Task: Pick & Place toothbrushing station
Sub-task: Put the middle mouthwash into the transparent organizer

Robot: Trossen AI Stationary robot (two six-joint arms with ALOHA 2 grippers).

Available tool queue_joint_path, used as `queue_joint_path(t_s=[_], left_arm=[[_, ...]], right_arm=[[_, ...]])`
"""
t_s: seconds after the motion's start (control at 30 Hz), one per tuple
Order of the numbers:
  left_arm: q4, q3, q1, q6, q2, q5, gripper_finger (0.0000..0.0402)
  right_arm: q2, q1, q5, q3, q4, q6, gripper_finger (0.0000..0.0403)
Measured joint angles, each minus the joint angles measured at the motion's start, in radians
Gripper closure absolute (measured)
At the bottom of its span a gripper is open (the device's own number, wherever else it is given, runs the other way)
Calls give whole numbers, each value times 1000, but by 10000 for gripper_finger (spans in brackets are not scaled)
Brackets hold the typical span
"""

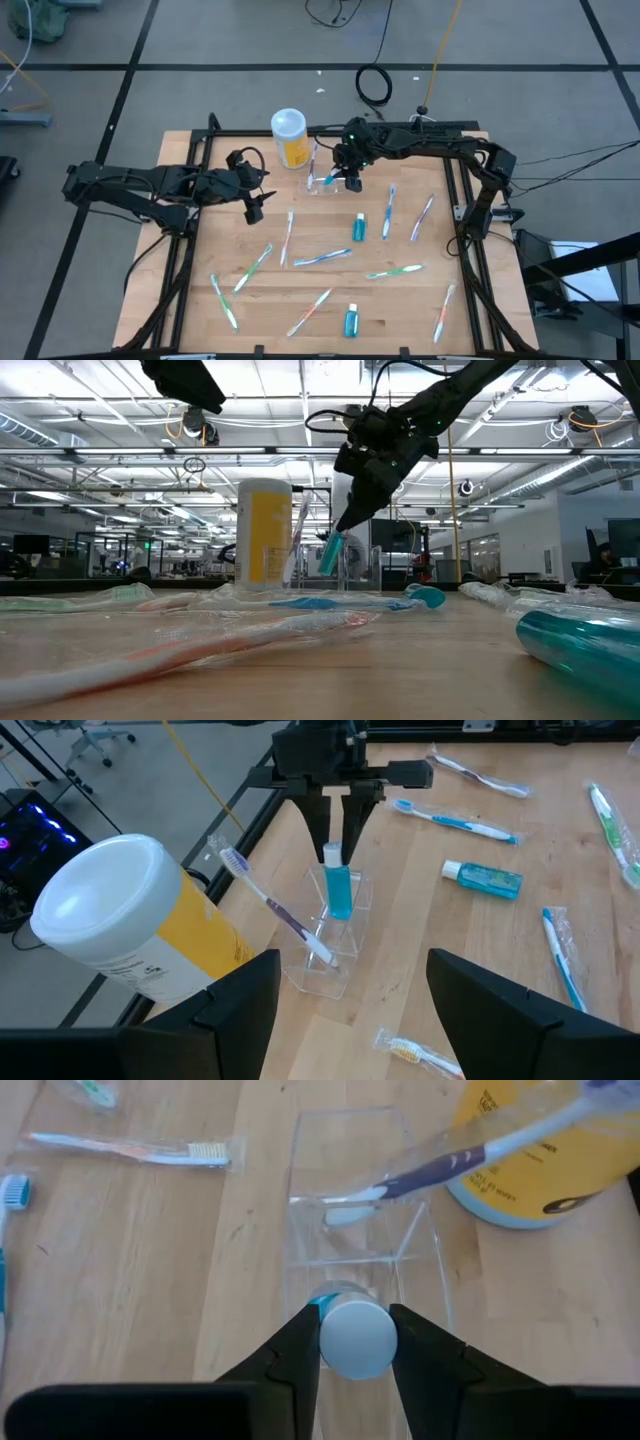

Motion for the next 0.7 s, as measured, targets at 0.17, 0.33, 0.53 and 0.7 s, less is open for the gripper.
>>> queue_joint_path(t_s=[0.17,0.33,0.53,0.7], left_arm=[[0,0,0,0,0,0,146],[-1,0,0,0,0,0,147],[-1,0,0,0,0,0,147],[-1,0,0,0,0,0,146]], right_arm=[[0,0,19,0,-59,2,306],[0,2,75,0,-135,-12,305],[-3,2,75,2,-213,-14,305],[-3,3,75,2,-223,-14,304]])
